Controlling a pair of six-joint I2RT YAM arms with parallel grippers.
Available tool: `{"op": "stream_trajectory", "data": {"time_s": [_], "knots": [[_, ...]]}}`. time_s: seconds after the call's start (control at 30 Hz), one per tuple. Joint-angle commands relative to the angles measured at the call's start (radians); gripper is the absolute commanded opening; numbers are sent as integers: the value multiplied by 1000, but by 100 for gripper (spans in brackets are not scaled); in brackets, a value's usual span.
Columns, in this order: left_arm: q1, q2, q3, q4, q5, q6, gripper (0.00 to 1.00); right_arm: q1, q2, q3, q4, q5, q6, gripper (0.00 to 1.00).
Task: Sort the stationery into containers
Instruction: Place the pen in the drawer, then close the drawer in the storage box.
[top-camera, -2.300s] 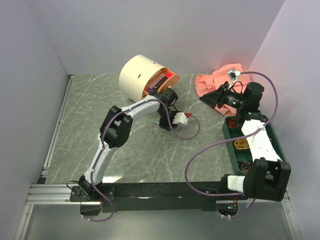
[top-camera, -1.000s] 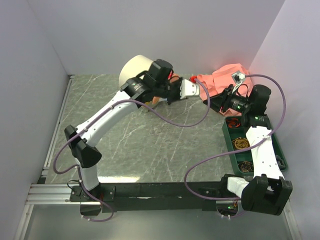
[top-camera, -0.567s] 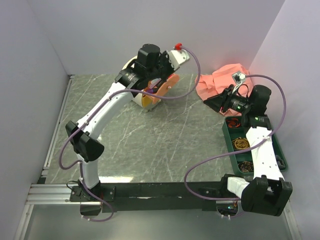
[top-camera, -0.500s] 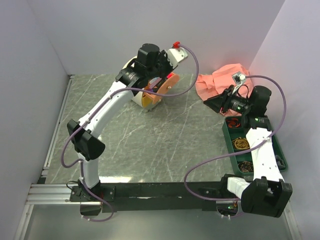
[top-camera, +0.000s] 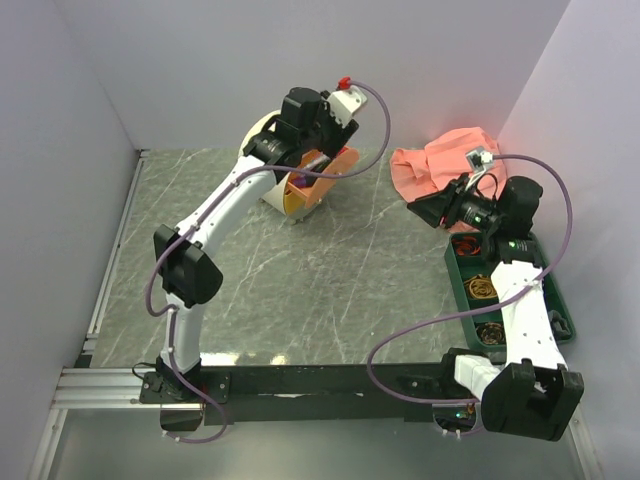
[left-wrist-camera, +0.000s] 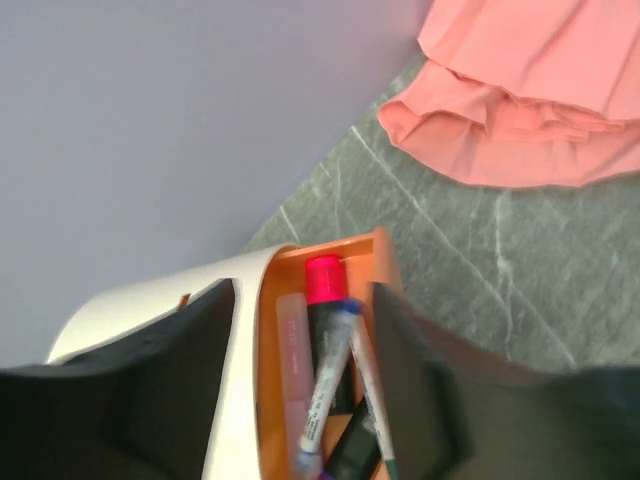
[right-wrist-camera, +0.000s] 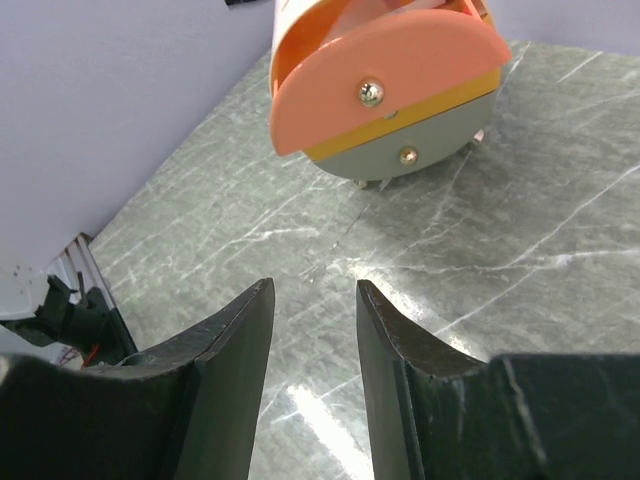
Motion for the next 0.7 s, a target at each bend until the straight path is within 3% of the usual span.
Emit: {"op": "stream_trajectory", "data": {"time_s": [0.0,0.1,0.13,0.27,0.43,0.5,0.53,0.57,0.6,0.67], "knots": [[1,0,111,89,-39,-67,68,8,20,-9,114,10,55,47],[-16,-60,151,135,-19,-73,79,57,56,1,114,58,14,44],[-22,-85,142,155,-27,-73,82,109,69,21,105,74,-38,39],[-16,-201,-29,247,-224,-67,93,248,185,108,85,195,-120,29],[88,-287,-241,307,-374,-90,88,329,357,278,93,272,-141,7],[154,-297,-271,284,-375,-183,67,357,430,349,90,280,-149,0],[174,-301,-277,267,-362,-206,50,363,450,371,88,287,-152,0],[206,-306,-294,259,-355,-222,9,381,487,391,87,299,-157,0],[214,-313,-307,262,-366,-231,1,389,506,432,81,306,-158,0],[240,-321,-346,267,-403,-236,1,407,565,477,65,332,-167,0]]}}
